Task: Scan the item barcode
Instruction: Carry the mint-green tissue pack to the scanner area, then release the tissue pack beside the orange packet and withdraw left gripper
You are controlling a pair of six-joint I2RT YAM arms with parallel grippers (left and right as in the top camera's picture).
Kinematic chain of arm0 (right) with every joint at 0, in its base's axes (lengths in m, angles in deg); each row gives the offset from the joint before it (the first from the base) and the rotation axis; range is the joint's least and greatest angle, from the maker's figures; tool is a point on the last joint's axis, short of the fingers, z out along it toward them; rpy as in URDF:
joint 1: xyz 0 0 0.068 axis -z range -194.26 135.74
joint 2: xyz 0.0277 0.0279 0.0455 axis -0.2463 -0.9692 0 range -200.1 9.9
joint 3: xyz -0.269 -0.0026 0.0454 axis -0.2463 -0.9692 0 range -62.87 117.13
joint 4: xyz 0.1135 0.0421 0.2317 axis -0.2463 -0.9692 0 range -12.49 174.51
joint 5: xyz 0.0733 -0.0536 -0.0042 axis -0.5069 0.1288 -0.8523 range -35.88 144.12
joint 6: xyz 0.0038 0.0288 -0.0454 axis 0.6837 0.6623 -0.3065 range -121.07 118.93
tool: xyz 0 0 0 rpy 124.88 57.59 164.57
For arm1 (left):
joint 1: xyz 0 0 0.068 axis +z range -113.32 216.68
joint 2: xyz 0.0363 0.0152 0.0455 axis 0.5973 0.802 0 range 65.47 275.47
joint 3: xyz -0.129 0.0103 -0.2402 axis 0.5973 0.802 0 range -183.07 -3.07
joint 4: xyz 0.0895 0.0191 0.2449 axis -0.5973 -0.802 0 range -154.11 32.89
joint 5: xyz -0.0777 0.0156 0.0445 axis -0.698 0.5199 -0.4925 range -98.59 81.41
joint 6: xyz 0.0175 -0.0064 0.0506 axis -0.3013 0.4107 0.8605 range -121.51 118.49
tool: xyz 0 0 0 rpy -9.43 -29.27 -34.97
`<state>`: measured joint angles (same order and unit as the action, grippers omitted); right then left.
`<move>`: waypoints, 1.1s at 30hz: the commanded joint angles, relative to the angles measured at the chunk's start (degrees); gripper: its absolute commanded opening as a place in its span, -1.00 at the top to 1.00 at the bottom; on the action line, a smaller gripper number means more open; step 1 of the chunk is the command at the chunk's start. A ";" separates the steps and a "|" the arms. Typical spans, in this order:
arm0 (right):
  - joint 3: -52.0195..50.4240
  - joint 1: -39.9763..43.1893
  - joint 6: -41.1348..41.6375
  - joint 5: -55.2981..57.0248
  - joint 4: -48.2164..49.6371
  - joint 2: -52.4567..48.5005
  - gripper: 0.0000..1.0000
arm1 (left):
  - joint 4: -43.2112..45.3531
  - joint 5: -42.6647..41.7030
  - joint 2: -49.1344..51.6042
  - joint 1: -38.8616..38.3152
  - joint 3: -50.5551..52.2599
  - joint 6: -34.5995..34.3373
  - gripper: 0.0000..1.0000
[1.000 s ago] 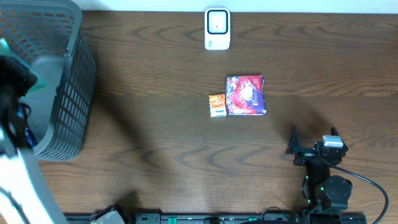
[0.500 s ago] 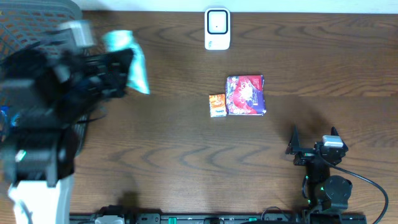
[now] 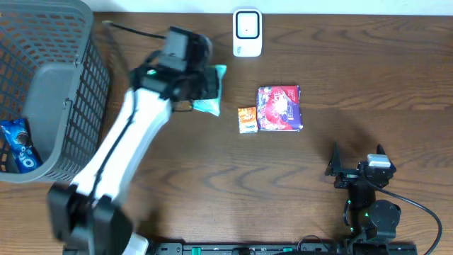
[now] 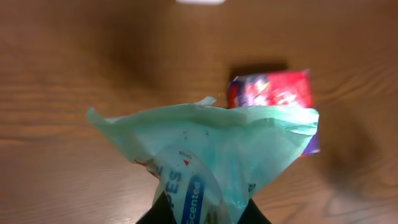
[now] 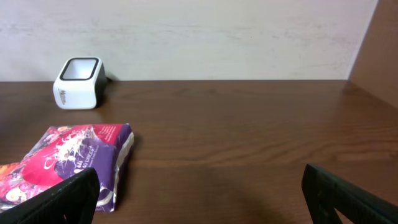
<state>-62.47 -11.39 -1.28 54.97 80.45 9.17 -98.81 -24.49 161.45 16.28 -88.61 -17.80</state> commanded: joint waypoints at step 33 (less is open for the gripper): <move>-0.09 -0.28 1.01 -0.31 -0.24 0.24 -0.98 | 3.26 19.54 -12.13 13.44 -4.72 5.55 -0.52</move>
<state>-62.47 -11.39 -1.28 54.97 80.45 9.17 -95.37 -15.25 156.10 23.69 -92.02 -15.68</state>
